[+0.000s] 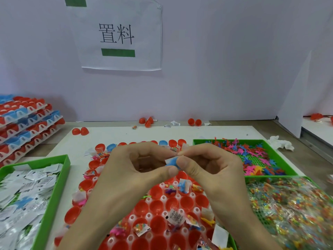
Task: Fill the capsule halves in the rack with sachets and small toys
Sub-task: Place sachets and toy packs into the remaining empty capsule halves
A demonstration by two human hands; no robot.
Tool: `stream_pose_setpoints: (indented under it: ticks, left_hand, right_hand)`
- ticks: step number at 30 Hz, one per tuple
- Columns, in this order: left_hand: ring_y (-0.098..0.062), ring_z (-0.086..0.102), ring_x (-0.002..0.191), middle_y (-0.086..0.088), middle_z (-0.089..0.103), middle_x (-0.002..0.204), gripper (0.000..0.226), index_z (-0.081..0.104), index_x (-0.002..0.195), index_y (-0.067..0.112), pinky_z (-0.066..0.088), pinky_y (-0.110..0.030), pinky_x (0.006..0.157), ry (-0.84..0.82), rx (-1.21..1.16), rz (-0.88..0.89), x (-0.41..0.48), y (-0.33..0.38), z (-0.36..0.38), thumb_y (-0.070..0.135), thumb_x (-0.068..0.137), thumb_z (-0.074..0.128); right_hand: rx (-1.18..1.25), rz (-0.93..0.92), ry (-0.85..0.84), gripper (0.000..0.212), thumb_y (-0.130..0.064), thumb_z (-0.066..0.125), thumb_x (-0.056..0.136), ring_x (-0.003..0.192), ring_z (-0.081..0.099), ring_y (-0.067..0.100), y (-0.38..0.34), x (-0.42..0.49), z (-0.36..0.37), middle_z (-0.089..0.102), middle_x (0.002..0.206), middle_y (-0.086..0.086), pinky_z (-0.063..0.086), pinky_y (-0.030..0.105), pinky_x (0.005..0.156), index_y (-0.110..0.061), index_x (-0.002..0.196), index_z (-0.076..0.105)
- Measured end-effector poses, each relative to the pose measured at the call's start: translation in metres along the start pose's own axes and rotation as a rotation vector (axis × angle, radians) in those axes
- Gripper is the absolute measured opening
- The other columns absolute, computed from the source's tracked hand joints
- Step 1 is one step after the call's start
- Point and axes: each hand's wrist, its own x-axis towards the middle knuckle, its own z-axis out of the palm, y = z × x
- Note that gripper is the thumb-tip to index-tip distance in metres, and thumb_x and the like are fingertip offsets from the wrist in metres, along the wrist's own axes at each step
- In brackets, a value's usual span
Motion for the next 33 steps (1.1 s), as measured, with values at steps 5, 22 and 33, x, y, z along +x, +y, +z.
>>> stream_pose_setpoints:
  ticks: [5,22,33]
  left_hand:
    - [-0.014,0.075,0.073,0.003,0.077,0.076,0.016,0.079,0.075,0.023,0.060,-0.025,0.070,0.045,0.032,0.021,-0.001,0.001,-0.004,0.013,0.064,0.086]
    - [-0.011,0.058,0.078,0.013,0.060,0.091,0.057,0.061,0.079,0.067,0.054,-0.050,0.072,0.232,0.881,-0.422,-0.088,-0.176,-0.213,0.023,0.062,0.093]
    - [-0.006,0.059,0.069,0.017,0.059,0.082,0.037,0.064,0.053,0.036,0.052,-0.039,0.069,0.450,0.807,-0.385,-0.086,-0.166,-0.196,0.013,0.066,0.089]
  right_hand:
    - [-0.023,0.031,-0.110,0.015,-0.018,0.077,0.076,0.084,0.074,0.013,-0.002,0.003,-0.001,0.077,0.087,-0.001,0.056,0.017,0.072,-0.020,0.091,0.079]
    - [-0.822,0.101,-0.231,0.015,-0.022,0.081,0.080,0.078,0.065,-0.008,0.028,0.052,-0.002,0.071,0.073,-0.022,0.046,0.004,0.066,-0.035,0.075,0.076]
    - [-1.121,0.060,-0.325,0.005,-0.035,0.076,0.084,0.083,0.056,-0.001,0.069,0.067,0.035,0.071,0.080,-0.020,0.032,0.039,0.103,-0.034,0.079,0.077]
